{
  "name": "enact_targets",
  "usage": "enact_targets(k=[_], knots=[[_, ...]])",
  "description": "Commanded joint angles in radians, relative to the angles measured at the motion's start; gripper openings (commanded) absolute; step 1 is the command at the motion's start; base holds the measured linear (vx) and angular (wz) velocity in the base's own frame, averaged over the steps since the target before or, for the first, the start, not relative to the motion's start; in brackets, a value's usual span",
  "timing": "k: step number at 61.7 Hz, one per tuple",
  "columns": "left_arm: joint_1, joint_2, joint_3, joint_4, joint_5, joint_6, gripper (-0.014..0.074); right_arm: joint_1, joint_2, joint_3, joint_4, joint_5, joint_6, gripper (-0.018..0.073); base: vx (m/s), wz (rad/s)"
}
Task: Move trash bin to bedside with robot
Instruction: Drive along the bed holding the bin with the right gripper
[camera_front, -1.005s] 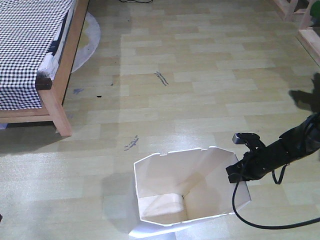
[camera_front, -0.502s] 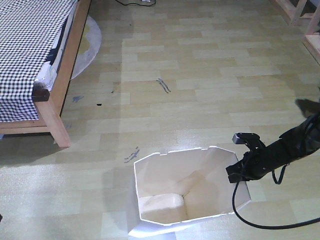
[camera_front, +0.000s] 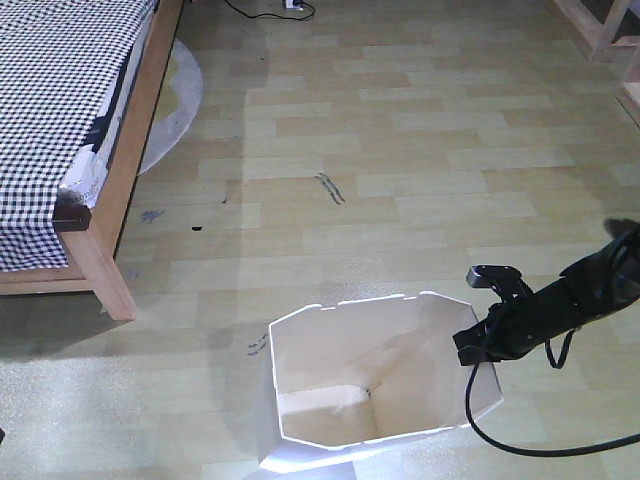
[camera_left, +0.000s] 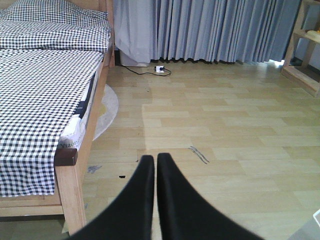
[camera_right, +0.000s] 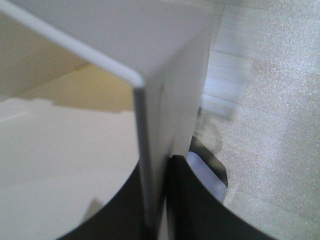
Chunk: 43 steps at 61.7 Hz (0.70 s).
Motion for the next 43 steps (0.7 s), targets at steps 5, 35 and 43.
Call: enact_targets(k=[5, 35, 43], knots=[[-0.006, -0.014, 0.019, -0.004, -0.069, -0.006, -0.0006, -0.002, -0.073, -0.01, 0.053, 0.201, -0.006, -0.0005, 0.18, 0.07], [-0.006, -0.014, 0.019, -0.004, -0.069, -0.006, -0.0006, -0.002, -0.073, -0.01, 0.053, 0.201, -0.006, -0.0005, 0.19, 0.07], [-0.006, -0.014, 0.019, -0.004, -0.069, -0.006, -0.0006, -0.002, -0.073, -0.01, 0.053, 0.201, -0.006, -0.0005, 0.19, 0.03]])
